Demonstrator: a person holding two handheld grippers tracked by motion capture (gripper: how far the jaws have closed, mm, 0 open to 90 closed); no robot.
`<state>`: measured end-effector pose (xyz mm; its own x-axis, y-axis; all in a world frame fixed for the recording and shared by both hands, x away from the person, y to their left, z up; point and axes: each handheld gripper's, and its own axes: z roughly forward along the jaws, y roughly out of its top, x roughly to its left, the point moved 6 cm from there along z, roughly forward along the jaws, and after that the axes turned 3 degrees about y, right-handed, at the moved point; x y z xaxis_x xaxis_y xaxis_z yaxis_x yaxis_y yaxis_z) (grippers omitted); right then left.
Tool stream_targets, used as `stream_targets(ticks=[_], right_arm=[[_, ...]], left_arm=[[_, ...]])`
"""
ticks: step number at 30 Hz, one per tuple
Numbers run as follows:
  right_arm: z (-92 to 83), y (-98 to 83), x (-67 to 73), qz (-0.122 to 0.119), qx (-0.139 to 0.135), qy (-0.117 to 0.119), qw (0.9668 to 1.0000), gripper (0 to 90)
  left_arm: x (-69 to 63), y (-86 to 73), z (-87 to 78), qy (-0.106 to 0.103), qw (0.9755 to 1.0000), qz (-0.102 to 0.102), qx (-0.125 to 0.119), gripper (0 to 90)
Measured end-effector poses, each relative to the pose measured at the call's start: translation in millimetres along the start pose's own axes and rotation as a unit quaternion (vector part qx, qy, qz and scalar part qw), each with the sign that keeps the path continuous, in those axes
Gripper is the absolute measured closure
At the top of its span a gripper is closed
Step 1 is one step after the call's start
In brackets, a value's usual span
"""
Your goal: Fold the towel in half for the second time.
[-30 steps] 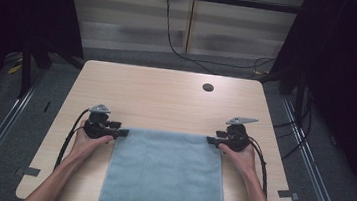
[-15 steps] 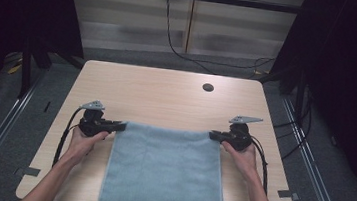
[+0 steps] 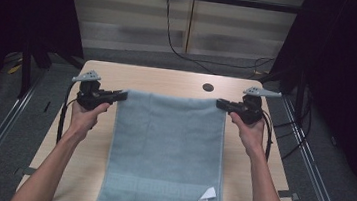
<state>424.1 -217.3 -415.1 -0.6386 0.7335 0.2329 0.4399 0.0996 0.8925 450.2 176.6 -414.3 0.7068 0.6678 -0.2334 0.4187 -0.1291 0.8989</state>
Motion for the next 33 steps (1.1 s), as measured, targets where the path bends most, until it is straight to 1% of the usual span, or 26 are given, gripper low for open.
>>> stream_targets(ticks=[1, 2, 3, 5, 6, 8, 10, 11, 12, 15, 16, 17, 18, 19, 20, 21, 22, 23, 25, 26, 27, 28, 29, 31, 32, 33], right_arm=[[-2.4, 16.5, -0.3, -0.006, -0.013, -0.005, 0.9999, 84.8], [-2.4, 16.5, -0.3, -0.006, -0.013, -0.005, 0.9999, 84.8], [-3.7, 22.7, 0.9, -0.007, -0.018, -0.006, 0.9998, 84.9], [-6.0, 29.4, 4.9, -0.012, -0.027, -0.002, 0.9996, 84.9], [-6.9, 26.1, 10.2, -0.02, -0.021, 0.003, 0.9996, 84.9], [-6.8, 21.9, 12.3, -0.024, -0.016, 0.004, 0.9996, 85.0], [-8.0, 13.9, 15.6, -0.027, -0.009, 0.009, 0.9995, 85.0], [-12.3, 5.3, 19.5, -0.028, -0.008, 0.017, 0.9994, 85.0], [-14.8, 2.1, 21.0, -0.03, -0.009, 0.019, 0.9993, 85.0], [-25.3, -6.0, 27.0, -0.035, -0.007, 0.025, 0.9991, 84.9], [-25.3, -6.0, 27.0, -0.035, -0.007, 0.025, 0.9991, 84.9], [-29.5, -8.3, 28.9, -0.038, -0.007, 0.026, 0.9989, 85.0], [-37.5, -13.4, 34.5, -0.04, -0.007, 0.033, 0.9986, 85.0], [-37.5, -13.4, 34.5, -0.04, -0.007, 0.033, 0.9986, 85.0], [-43.7, -20.1, 40.8, -0.05, 0.002, 0.034, 0.9982, 84.9], [-43.7, -20.1, 40.8, -0.05, 0.002, 0.034, 0.9982, 84.9], [-49.2, -28.4, 47.8, -0.055, 0.009, 0.037, 0.9977, 84.9], [-49.2, -28.4, 47.8, -0.055, 0.009, 0.037, 0.9977, 84.9], [-54.2, -39.5, 55.2, -0.053, 0.013, 0.045, 0.9975, 84.9], [-58.3, -53.9, 63.6, -0.053, 0.022, 0.048, 0.9972, 84.8], [-60.0, -59.7, 66.4, -0.052, 0.028, 0.047, 0.9971, 84.7], [-62.1, -67.3, 69.9, -0.051, 0.033, 0.046, 0.9971, 84.6], [-65.5, -76.3, 74.7, -0.047, 0.036, 0.05, 0.997, 84.5], [-68.9, -90.3, 79.6, -0.035, 0.041, 0.053, 0.9971, 83.5], [-69.7, -100.2, 82.0, -0.034, 0.052, 0.054, 0.9966, 82.9], [-70.6, -112.8, 84.7, -0.034, 0.066, 0.051, 0.9959, 81.0]], left_arm=[[-0.8, 5.8, -0.5, 0.001, 1.0, 0.0, -0.006, 82.5], [-1.3, 10.1, -0.9, 0.002, 1.0, 0.005, -0.008, 82.5], [-3.7, 12.4, -1.4, 0.002, 0.9999, 0.008, -0.009, 82.5], [-7.9, 11.0, -2.9, -0.003, 0.9998, 0.016, -0.008, 82.5], [-11.9, 5.3, -4.9, -0.008, 0.9997, 0.022, -0.008, 82.5], [-13.7, 1.8, -5.9, -0.009, 0.9997, 0.023, -0.007, 82.4], [-18.1, -4.3, -8.6, -0.017, 0.9995, 0.026, -0.005, 82.5], [-21.2, -8.1, -11.7, -0.019, 0.9994, 0.029, -0.005, 82.5], [-26.1, -12.9, -17.5, -0.024, 0.9992, 0.033, -0.005, 82.5], [-30.7, -17.3, -24.6, -0.028, 0.9988, 0.039, -0.006, 82.5], [-33.5, -20.0, -28.1, -0.03, 0.9988, 0.039, -0.004, 82.5], [-36.5, -22.7, -31.0, -0.031, 0.9987, 0.04, -0.006, 82.5], [-39.9, -26.0, -33.9, -0.035, 0.9986, 0.04, -0.004, 82.5], [-43.2, -28.7, -35.4, -0.037, 0.9985, 0.039, -0.004, 82.5], [-50.8, -37.8, -41.3, -0.038, 0.9981, 0.048, 0.005, 82.5], [-50.8, -37.8, -41.3, -0.038, 0.9981, 0.048, 0.005, 82.5], [-54.3, -42.6, -43.9, -0.041, 0.9981, 0.046, 0.006, 82.4], [-57.5, -48.2, -46.7, -0.044, 0.9979, 0.046, 0.011, 82.4], [-63.6, -61.4, -51.7, -0.046, 0.9979, 0.04, 0.023, 82.4], [-66.5, -69.0, -54.3, -0.052, 0.9973, 0.04, 0.031, 82.3], [-68.9, -74.8, -56.3, -0.054, 0.9972, 0.04, 0.034, 82.0], [-74.6, -92.6, -60.7, -0.062, 0.9957, 0.038, 0.057, 81.8], [-76.9, -100.2, -62.7, -0.06, 0.9954, 0.039, 0.063, 81.6], [-79.7, -114.1, -66.1, -0.068, 0.9947, 0.028, 0.072, 80.2], [-81.7, -123.1, -68.5, -0.069, 0.9939, 0.03, 0.08, 78.9], [-83.9, -129.1, -70.4, -0.075, 0.9924, 0.032, 0.092, 78.1]])
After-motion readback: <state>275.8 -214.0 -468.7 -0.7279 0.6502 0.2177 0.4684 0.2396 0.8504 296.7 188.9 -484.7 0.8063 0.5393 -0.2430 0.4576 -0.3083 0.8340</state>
